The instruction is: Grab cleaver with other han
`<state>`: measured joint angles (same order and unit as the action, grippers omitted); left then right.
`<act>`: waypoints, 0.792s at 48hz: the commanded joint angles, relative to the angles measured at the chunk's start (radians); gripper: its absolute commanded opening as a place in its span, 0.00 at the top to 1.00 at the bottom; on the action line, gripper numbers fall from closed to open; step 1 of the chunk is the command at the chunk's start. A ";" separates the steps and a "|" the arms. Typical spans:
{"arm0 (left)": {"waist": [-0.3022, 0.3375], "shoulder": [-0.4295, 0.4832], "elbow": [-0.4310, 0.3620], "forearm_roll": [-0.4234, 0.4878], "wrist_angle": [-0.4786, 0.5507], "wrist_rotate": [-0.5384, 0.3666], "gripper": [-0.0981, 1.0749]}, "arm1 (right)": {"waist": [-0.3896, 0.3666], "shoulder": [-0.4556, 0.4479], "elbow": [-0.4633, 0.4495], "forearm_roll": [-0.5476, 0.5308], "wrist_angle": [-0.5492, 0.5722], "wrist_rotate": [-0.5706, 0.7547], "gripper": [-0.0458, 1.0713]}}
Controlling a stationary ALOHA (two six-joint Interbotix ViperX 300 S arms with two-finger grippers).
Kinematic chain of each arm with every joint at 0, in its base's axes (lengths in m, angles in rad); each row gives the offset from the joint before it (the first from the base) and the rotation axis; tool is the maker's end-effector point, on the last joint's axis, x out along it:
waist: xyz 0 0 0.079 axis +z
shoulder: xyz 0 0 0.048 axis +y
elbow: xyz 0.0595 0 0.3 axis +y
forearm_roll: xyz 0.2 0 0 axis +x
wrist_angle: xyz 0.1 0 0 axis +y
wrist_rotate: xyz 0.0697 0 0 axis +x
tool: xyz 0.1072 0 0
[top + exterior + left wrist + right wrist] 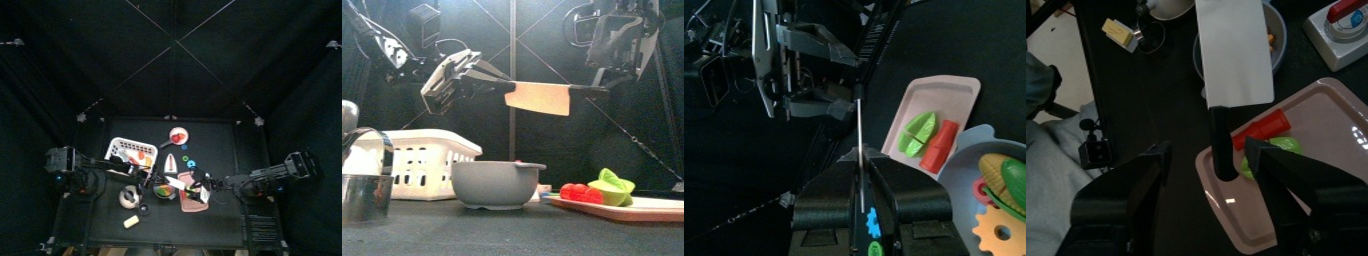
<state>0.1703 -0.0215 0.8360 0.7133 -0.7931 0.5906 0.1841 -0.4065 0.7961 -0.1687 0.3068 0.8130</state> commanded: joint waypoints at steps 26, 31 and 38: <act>-0.003 -0.015 -0.012 -0.101 -0.003 -0.061 0.47 | -0.080 -0.046 -0.058 -0.032 0.164 0.002 0.13; -0.003 -0.025 -0.012 -0.181 0.006 -0.115 0.47 | -0.081 -0.064 -0.075 -0.094 0.225 0.009 0.13; -0.003 -0.028 -0.025 -0.250 0.040 -0.173 0.47 | -0.084 -0.081 -0.083 -0.184 0.275 0.011 0.13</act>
<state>0.1672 -0.0276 0.8360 0.4985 -0.7639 0.4387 0.1043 -0.4633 0.7424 -0.3083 0.5630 0.8207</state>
